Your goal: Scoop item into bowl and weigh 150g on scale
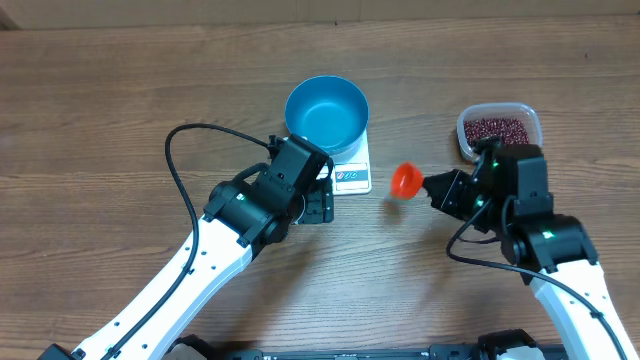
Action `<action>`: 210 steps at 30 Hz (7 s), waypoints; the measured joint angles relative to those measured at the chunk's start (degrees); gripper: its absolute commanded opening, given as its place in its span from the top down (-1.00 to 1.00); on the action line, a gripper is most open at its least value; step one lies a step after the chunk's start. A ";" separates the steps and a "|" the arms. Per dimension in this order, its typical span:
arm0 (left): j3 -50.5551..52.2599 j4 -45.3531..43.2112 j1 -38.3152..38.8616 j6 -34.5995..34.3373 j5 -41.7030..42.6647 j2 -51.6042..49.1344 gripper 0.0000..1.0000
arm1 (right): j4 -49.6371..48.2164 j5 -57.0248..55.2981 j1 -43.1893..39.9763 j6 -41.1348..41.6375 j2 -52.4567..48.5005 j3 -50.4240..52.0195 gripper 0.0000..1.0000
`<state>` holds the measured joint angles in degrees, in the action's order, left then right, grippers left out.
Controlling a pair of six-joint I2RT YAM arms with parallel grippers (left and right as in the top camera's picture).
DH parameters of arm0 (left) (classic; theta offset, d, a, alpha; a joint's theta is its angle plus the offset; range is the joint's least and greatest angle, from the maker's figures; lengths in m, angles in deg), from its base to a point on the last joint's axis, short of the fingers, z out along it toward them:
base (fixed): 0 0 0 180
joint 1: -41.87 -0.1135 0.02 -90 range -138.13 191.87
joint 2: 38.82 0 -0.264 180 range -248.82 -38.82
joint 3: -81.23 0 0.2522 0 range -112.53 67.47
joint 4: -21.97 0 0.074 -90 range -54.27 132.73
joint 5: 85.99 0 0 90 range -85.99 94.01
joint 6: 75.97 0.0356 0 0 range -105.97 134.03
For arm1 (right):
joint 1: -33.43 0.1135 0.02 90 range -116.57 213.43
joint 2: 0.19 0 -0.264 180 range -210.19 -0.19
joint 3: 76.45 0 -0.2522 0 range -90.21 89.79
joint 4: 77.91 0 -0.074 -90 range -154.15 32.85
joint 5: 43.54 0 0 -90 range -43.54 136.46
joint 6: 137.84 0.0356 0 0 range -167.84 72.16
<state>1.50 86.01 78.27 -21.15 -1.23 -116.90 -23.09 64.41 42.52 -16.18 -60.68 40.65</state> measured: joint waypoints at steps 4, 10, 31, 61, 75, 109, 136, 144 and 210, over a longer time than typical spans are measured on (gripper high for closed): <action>0.00 -1.07 0.00 4.98 -0.61 0.00 0.66 | 2.49 -4.00 0.00 -0.70 0.00 -2.05 0.93; 0.00 -3.52 0.00 11.47 -0.92 -1.60 0.92 | 3.85 -7.43 0.00 -1.09 0.00 -4.02 0.93; 0.04 -22.97 0.00 20.76 4.26 -20.37 0.91 | 6.51 -11.39 0.00 -1.46 0.00 -5.49 0.93; 0.04 -28.04 0.81 26.84 5.88 -27.58 0.92 | 6.54 -11.39 0.00 -1.51 0.00 -5.49 0.93; 0.04 -27.96 2.19 25.55 2.84 -27.58 0.91 | 6.51 -10.88 0.00 -1.51 0.00 -5.49 0.93; 0.04 -31.06 8.07 24.39 -14.71 -28.76 0.91 | 6.56 -10.47 0.00 -1.57 0.00 -5.49 0.93; 0.04 -32.33 7.32 24.39 -14.67 -30.73 0.91 | 6.58 -10.47 0.00 -3.19 0.00 -5.49 0.92; 0.04 -32.79 7.32 24.39 -14.64 -31.74 0.91 | 6.58 -10.43 0.00 -3.19 0.00 -5.49 0.93; 0.04 -36.59 5.86 24.41 -14.49 -33.48 0.91 | 6.58 -10.47 0.00 -3.19 0.00 -5.49 0.93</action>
<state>1.54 49.42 84.13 3.27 -15.72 -150.38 -16.51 53.94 42.52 -19.37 -60.68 35.16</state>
